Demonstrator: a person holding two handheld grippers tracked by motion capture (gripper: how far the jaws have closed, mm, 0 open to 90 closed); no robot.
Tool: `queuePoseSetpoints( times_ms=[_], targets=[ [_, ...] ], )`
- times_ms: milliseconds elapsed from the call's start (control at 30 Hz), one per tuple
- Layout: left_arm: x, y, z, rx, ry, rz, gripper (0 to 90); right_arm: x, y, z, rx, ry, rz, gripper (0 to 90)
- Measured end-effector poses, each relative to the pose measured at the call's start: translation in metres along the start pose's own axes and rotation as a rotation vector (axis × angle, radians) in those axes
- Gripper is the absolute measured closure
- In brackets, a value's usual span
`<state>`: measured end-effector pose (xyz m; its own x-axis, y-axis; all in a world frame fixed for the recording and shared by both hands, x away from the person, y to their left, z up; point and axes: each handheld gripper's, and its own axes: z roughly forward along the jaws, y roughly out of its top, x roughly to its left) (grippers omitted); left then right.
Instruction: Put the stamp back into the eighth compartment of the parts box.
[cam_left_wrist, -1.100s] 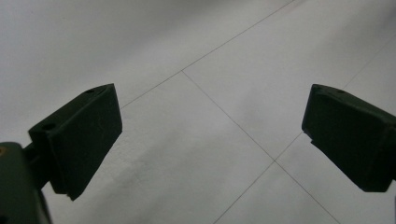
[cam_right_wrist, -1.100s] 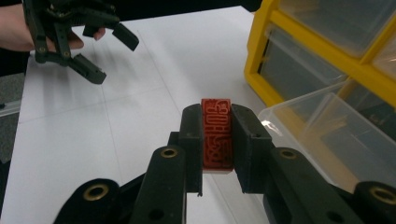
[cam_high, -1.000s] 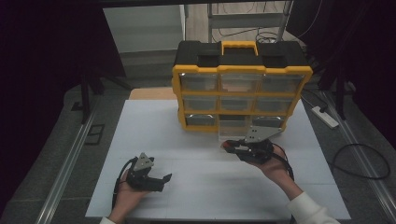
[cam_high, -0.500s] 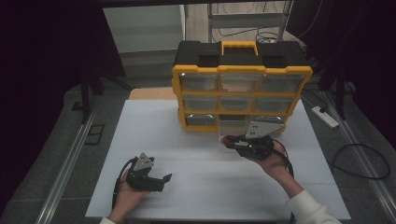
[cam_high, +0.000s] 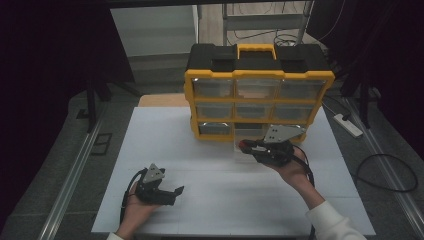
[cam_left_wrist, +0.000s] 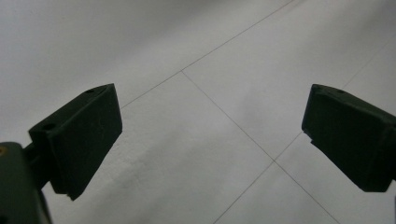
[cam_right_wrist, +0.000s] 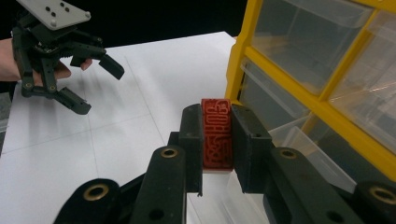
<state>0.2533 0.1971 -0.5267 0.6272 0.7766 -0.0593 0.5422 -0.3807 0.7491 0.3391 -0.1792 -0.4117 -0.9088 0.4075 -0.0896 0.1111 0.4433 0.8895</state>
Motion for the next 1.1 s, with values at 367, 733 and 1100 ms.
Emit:
queuePoseSetpoints(
  times_ms=[367, 733, 1100],
  targets=[
    [0.0, 0.0, 0.0, -0.004, 0.002, -0.001, 5.1, -0.009, 0.005, 0.0, -0.012, -0.012, 0.016, 75.0],
    [0.0, 0.0, -0.001, -0.003, 0.003, 0.001, 5.1, -0.026, 0.005, 0.007, -0.01, -0.048, 0.037, 75.0],
    [0.0, 0.0, 0.0, -0.002, 0.002, 0.002, 5.1, -0.043, 0.005, 0.014, -0.01, -0.086, 0.058, 75.0]
  ],
)
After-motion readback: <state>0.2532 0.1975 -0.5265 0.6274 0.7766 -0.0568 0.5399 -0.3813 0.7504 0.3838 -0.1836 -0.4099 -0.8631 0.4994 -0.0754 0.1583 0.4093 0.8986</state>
